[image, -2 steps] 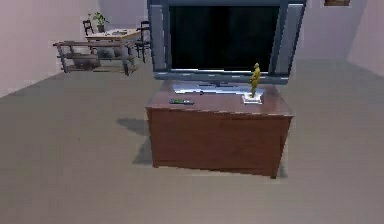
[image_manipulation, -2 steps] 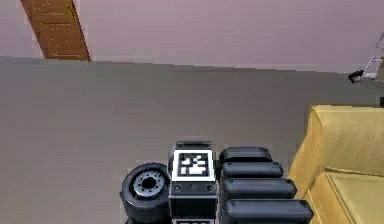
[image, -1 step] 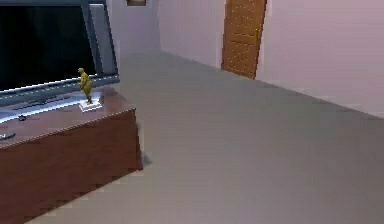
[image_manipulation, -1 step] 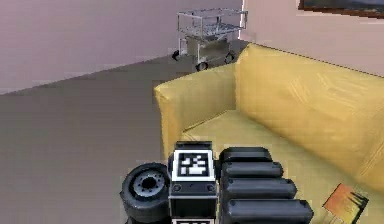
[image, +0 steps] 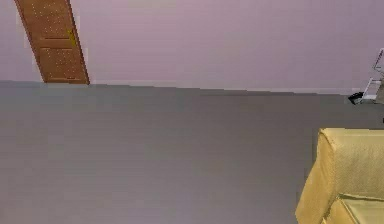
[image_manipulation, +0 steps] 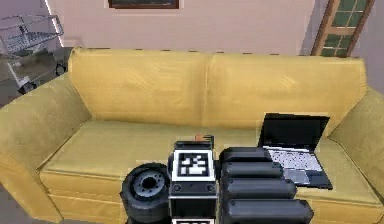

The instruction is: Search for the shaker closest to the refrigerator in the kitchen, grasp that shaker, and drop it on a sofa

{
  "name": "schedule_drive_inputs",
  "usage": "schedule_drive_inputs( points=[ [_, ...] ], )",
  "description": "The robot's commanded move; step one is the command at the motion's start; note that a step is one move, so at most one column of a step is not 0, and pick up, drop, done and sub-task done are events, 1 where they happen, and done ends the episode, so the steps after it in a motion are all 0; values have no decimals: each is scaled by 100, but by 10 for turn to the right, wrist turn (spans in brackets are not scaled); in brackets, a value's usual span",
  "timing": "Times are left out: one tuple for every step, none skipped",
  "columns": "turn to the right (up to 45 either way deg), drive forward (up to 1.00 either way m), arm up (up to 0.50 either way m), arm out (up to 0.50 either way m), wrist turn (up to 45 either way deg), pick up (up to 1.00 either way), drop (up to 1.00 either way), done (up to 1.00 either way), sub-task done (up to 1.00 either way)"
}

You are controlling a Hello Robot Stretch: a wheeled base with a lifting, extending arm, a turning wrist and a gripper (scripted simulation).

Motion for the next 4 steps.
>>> schedule_drive_inputs(
  points=[
    [120,0,0,0,0,0,0,0,0],
    [0,0,0,48,0,0,0,0,0],
    [0,0,0,0,450,0,0,0,0],
    [0,0,0,0,450,0,0,0,0]
  ],
)
